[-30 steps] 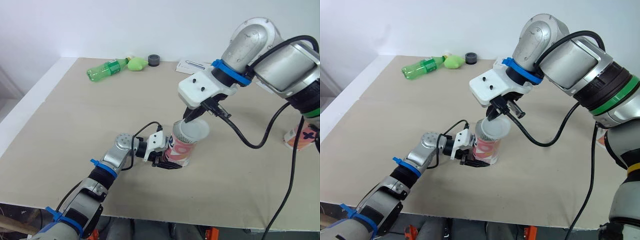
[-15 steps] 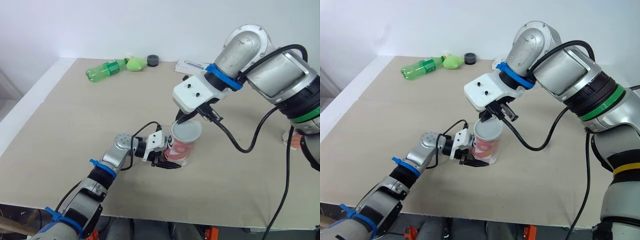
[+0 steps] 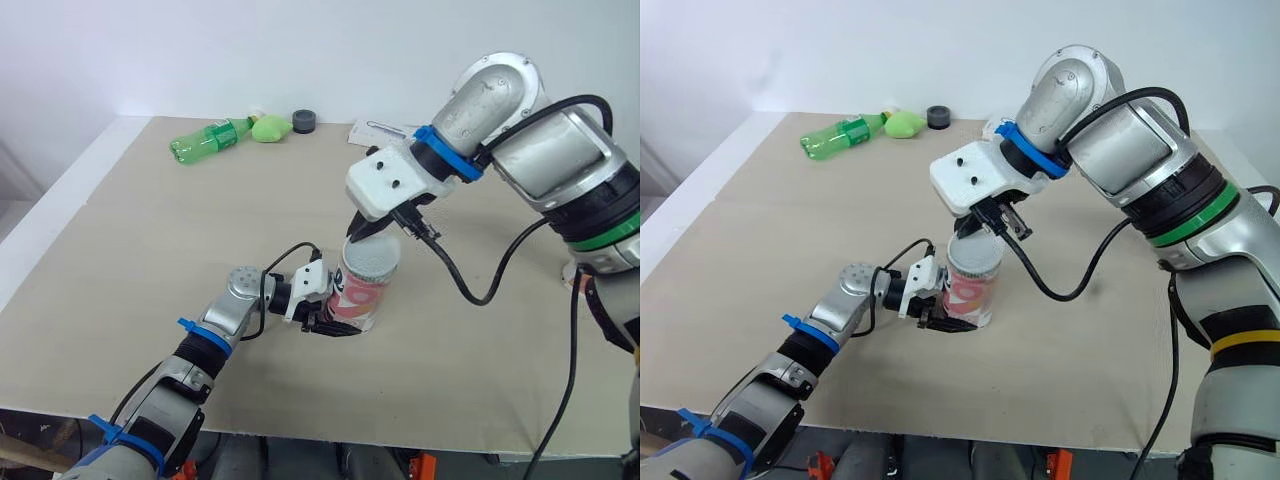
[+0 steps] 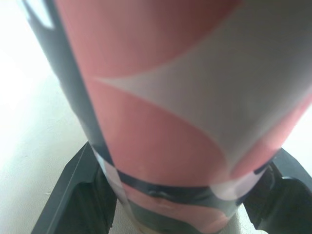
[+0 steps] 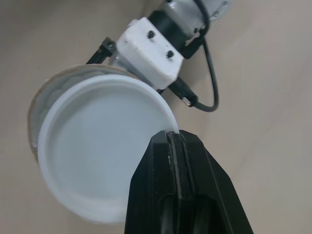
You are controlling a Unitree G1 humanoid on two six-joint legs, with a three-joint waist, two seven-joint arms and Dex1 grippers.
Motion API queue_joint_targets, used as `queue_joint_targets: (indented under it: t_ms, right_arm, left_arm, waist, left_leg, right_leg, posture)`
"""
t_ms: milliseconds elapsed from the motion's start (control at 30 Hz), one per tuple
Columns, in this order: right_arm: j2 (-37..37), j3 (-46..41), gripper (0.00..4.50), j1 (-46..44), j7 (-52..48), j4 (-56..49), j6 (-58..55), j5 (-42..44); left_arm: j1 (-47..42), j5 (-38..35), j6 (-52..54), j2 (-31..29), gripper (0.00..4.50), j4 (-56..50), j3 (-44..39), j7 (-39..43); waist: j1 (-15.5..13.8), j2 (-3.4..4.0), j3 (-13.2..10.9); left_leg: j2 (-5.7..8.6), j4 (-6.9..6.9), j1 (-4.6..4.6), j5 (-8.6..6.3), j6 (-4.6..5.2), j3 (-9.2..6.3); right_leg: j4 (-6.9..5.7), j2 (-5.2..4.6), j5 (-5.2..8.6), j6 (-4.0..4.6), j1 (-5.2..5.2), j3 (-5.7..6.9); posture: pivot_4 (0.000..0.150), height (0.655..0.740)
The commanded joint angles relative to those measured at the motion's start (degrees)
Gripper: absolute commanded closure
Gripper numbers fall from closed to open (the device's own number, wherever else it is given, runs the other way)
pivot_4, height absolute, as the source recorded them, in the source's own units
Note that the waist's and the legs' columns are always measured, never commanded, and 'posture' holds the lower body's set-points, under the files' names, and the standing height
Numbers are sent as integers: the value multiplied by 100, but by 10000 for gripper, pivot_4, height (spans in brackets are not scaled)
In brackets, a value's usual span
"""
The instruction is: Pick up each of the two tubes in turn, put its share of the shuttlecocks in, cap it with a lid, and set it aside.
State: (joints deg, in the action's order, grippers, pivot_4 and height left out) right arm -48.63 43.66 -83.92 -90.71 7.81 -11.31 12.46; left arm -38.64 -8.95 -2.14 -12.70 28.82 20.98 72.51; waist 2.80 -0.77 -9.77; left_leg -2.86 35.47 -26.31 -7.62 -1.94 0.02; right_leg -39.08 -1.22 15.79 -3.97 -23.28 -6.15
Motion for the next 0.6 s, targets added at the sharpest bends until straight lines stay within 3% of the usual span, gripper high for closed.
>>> queue_joint_targets:
  t_ms: [33, 600]
  right_arm:
    - [-117, -384, 44684, 2, -179, -304, -158, 131]
    - [-431, -339, 44684, 392, -179, -743, -247, -68]
  left_arm:
    - [145, 304, 113, -154, 16994, 109, 121, -42]
    - [137, 288, 126, -156, 16994, 96, 161, -36]
  waist:
    - [-2, 0, 0]
    - [-9, 0, 0]
  left_leg:
    - [0, -3, 0, 0, 0, 0]
    - [3, -7, -1, -1, -2, -2]
  right_leg:
    - [0, 0, 0, 0, 0, 0]
    - [0, -2, -1, -1, 1, 2]
  posture:
    - [1500, 7294]
    - [1500, 7294]
